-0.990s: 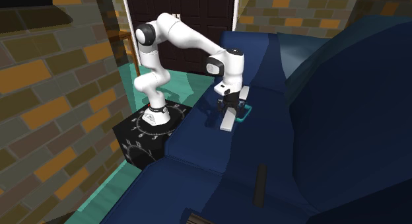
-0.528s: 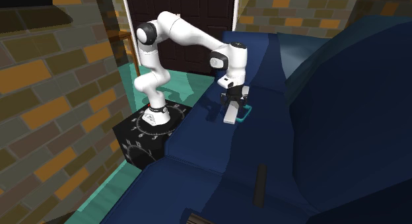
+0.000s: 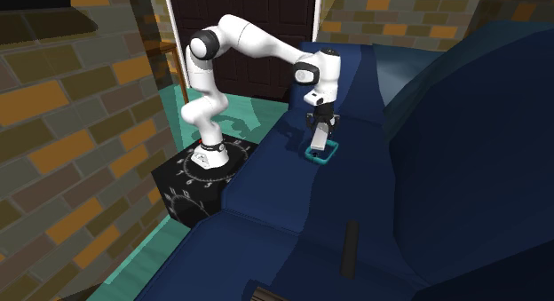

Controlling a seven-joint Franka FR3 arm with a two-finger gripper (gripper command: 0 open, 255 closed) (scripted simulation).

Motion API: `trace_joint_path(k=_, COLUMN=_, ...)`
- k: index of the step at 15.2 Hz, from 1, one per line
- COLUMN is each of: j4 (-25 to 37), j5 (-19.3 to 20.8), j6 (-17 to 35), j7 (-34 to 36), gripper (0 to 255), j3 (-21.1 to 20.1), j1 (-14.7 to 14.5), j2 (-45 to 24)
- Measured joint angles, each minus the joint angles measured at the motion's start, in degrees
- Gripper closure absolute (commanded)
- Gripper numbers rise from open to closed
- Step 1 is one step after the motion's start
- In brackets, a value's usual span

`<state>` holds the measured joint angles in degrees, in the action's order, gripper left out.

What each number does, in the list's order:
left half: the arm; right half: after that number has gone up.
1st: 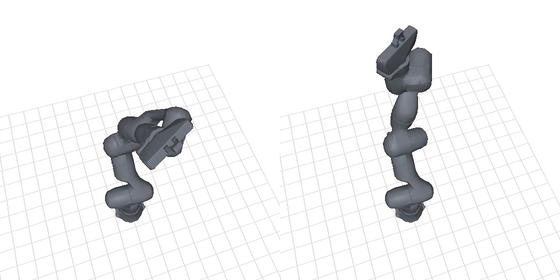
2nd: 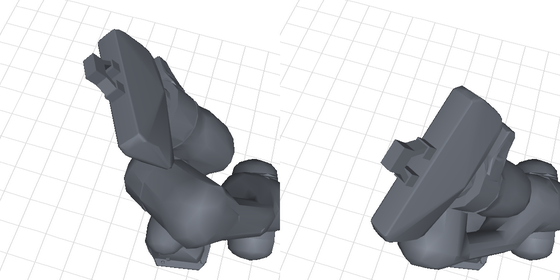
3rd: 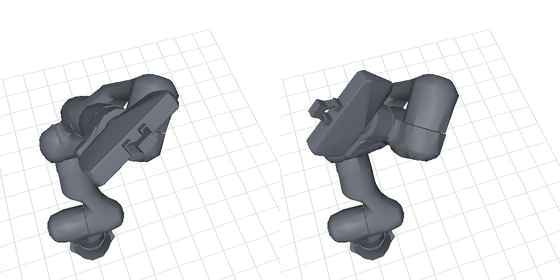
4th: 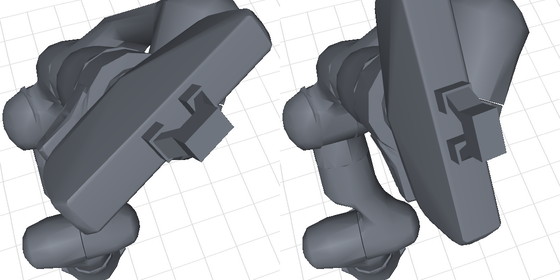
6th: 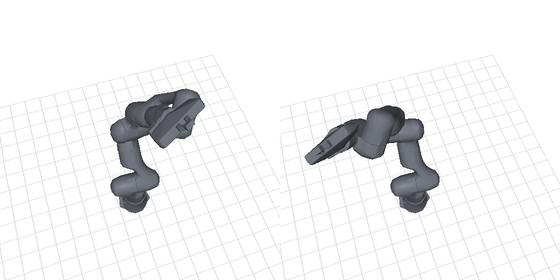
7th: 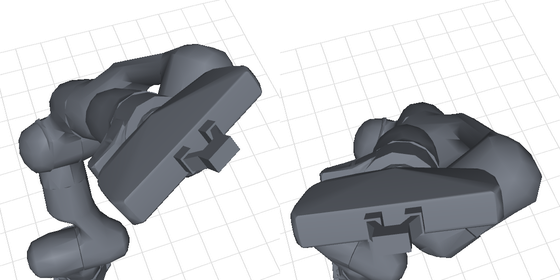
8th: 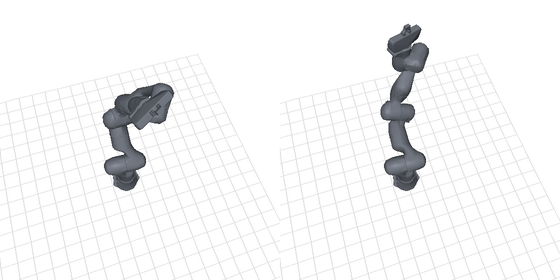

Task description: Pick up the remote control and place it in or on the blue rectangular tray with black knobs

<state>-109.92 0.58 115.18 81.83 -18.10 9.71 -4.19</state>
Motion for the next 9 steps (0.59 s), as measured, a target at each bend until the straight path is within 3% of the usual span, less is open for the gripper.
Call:
trace_joint_path(k=4, j4=2.11, j5=1.13, j6=-0.07, j7=5.58, gripper=255, j3=-2.27, j1=-2.95, j2=-2.17)
trace_joint_path(k=9, j4=-0.03, j5=1.69, j6=3.12, j7=6.74, gripper=255, j3=-2.53, j1=-3.45, j2=-3.31)
